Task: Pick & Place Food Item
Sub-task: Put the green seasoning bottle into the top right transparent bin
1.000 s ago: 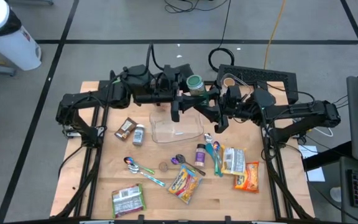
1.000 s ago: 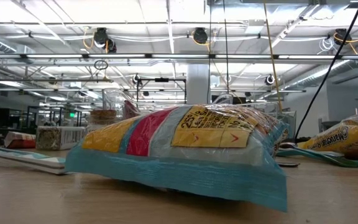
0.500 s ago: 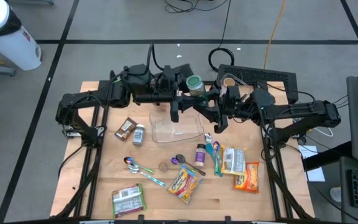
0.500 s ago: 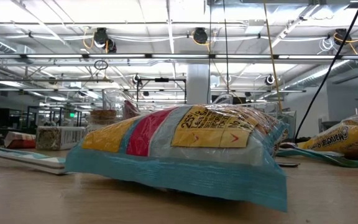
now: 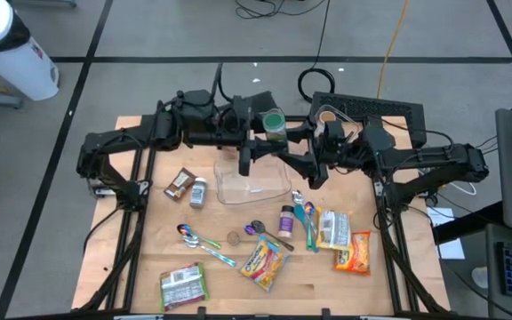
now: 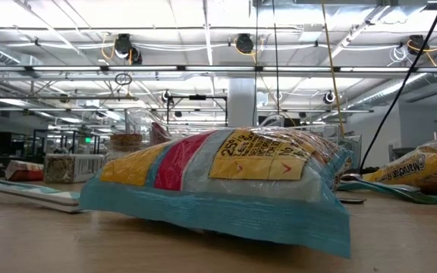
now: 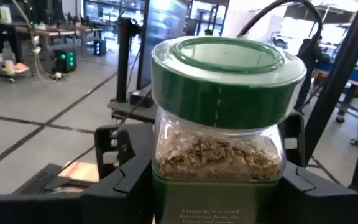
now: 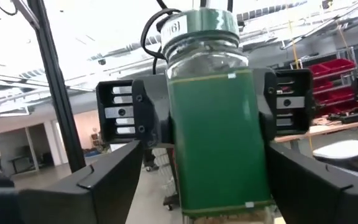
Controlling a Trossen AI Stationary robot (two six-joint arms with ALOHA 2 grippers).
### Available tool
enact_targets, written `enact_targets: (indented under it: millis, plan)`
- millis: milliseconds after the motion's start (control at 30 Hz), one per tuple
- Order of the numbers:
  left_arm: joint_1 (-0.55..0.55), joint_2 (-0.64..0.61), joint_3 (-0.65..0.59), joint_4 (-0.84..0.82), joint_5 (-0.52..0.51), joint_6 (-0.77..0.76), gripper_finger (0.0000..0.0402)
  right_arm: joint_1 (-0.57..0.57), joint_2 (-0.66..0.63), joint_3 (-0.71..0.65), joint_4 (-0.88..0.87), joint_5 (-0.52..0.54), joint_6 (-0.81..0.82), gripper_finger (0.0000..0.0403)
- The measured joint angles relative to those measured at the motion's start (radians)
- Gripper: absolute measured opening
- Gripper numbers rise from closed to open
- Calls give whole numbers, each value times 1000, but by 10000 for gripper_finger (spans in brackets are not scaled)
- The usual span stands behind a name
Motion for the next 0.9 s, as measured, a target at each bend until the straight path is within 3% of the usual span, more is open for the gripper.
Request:
enact_targets:
  millis: [300,467,667,900]
  plan:
    - [23,-52,0,-276,42,-5,206,-15,-100,2,-123,-27,-5,307]
    - [22,-42,0,-399,62,-16,206,-45,-116,36,-326,-29,15,304]
    - [21,-11,1,-412,105,-23,206,-74,-44,164,-586,-133,14,304]
    - [15,16,2,-464,122,-31,206,-93,46,223,-600,-179,-8,304]
